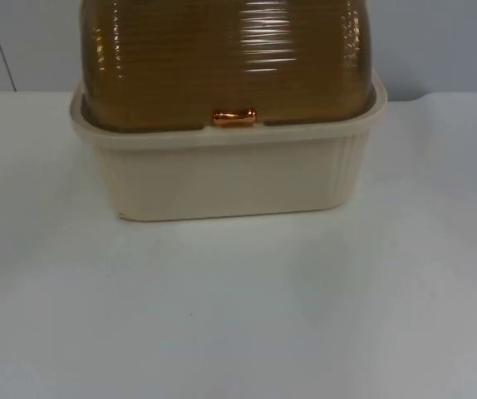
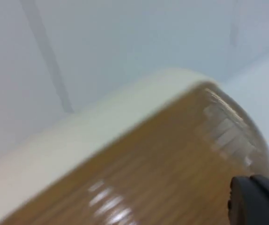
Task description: Open the box lid with the left hand, place the block into the box with the right hand, then close the box lid with the left hand.
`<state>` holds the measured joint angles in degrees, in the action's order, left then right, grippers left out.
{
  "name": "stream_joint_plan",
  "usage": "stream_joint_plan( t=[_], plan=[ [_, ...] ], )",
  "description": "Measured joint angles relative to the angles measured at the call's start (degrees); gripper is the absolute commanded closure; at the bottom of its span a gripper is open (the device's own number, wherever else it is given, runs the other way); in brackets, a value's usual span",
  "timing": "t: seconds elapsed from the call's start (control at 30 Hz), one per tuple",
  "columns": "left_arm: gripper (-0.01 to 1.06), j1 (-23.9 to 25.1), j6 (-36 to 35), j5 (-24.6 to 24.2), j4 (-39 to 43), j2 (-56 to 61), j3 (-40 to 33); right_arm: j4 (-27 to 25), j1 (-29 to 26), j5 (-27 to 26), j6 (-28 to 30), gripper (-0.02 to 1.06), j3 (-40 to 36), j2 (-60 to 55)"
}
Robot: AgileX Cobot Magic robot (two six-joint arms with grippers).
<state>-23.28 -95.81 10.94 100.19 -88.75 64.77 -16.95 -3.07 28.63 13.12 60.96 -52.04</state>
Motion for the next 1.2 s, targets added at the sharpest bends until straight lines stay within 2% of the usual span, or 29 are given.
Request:
stream_joint_plan(
  t=[0.13, 0.23, 0.27, 0.33, 0.4, 0.43, 0.5, 0.57, 0.6, 0.63, 0.7, 0.77, 0.83, 0.87, 0.93, 1.1, 1.2],
  plan=[
    [1.05, 2.52, -4.37, -4.13, 0.0, 4.59, -2.27, 0.0, 0.0, 0.0, 0.0, 0.0, 0.0, 0.0],
    [1.05, 6.08, -6.99, -10.16, -0.14, 9.69, -4.95, 0.0, 0.0, 0.0, 0.0, 0.0, 0.0, 0.0],
    [1.05, 6.08, -6.99, -10.16, -0.14, 9.69, -4.95, 0.0, 0.0, 0.0, 0.0, 0.0, 0.0, 0.0],
    [1.05, 8.68, -7.14, -14.72, -2.68, 13.23, -6.45, 0.0, 0.0, 0.04, 0.0, 0.0, 0.0, 0.0],
    [1.05, 11.67, -2.29, -17.84, -9.46, 15.74, -7.12, -0.22, 0.0, 0.13, -0.08, 0.0, 0.0, 0.0],
    [1.05, 11.67, -2.29, -17.84, -9.46, 15.74, -7.12, -0.22, 0.0, 0.13, -0.08, 0.0, 0.0, 0.0],
    [1.05, 14.85, 12.61, -19.43, -25.14, 17.68, -7.22, -1.31, 0.0, 0.17, -0.08, 0.0, 0.0, 0.0],
    [1.05, 16.81, 30.58, -21.6, -45.07, 18.09, -6.75, -2.02, 0.0, 0.38, -0.08, 0.0, 0.0, 0.0],
    [1.05, 17.34, 42.62, -24.1, -54.62, 18.09, -6.1, -2.12, 0.0, 0.38, -0.14, 0.0, 0.0, 0.0],
    [1.05, 17.34, 42.62, -24.1, -54.62, 18.09, -6.1, -2.12, 0.0, 0.38, -0.14, 0.0, 0.0, 0.0],
    [1.05, 18.39, 66.78, -28.15, -75.74, 17.71, -4.69, -2.28, 0.0, 0.38, -0.23, 0.0, 0.0, 0.0],
    [1.05, 18.62, 81.13, -29.37, -88.92, 17.67, -4.16, -2.52, 0.0, 0.38, -0.23, 0.0, 0.0, 0.0],
    [1.05, 19.04, 85.25, -28.84, -94.07, 17.96, -4.02, -2.52, 0.0, 0.38, -0.23, 0.0, 0.0, 0.0],
    [1.05, 19.04, 85.25, -28.84, -94.07, 17.96, -4.02, -2.52, 0.0, 0.38, -0.23, 0.0, 0.0, 0.0],
    [1.05, 22.67, 83.51, -26.83, -97.05, 19.59, -3.91, -2.52, 0.0, 0.48, -0.23, 0.0, 0.0, 0.0],
    [1.05, 29.33, 80.82, -25.37, -96.99, 22.25, -3.79, -2.52, 0.0, 1.65, -0.23, 0.0, 0.0, 0.0],
    [1.05, 29.87, 81.77, -25.74, -94.06, 23.49, -3.79, -2.52, 0.0, 1.66, -0.23, 0.0, 0.0, 0.0]
  ],
)
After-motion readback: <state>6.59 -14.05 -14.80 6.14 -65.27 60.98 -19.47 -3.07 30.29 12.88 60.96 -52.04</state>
